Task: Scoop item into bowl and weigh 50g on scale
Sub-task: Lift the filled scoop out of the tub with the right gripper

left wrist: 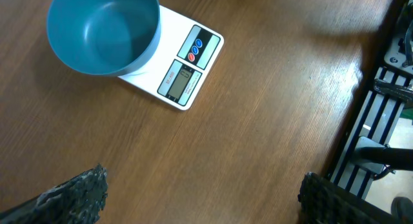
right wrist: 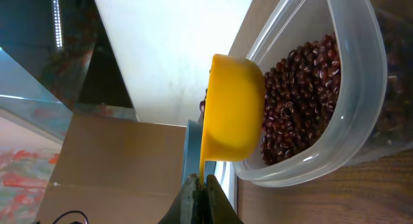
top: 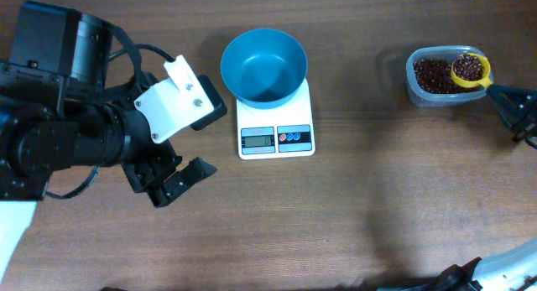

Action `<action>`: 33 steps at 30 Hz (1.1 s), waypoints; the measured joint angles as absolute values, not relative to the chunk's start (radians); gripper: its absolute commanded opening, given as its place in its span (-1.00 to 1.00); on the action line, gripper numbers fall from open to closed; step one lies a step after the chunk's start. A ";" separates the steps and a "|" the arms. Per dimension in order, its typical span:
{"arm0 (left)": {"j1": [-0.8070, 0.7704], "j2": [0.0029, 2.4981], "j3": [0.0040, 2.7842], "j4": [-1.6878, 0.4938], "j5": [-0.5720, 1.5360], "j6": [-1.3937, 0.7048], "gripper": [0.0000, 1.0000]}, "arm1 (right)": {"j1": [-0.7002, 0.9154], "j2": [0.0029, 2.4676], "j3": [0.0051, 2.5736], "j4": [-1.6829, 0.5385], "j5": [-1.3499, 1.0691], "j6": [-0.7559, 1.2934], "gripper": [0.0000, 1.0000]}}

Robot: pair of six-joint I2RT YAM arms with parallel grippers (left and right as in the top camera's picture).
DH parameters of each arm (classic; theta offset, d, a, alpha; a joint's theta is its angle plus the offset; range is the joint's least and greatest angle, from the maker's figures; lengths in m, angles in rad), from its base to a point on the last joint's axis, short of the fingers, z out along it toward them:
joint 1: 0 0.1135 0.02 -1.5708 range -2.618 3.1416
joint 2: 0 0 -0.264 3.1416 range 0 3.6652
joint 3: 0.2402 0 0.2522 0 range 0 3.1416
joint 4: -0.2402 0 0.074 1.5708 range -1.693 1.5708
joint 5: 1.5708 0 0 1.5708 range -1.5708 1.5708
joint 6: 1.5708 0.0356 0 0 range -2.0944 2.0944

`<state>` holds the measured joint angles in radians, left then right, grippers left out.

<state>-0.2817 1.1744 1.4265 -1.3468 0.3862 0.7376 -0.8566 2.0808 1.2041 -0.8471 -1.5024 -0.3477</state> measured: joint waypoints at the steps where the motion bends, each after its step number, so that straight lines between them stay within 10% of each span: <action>1: -0.282 1.174 1.427 -1.347 0.386 0.738 0.98 | -0.857 2.081 1.204 -0.848 -1.503 -0.348 -0.92; 33: -0.282 1.174 1.427 -1.347 0.386 0.738 0.98 | -0.791 2.082 1.193 -0.743 -1.358 -0.001 -0.92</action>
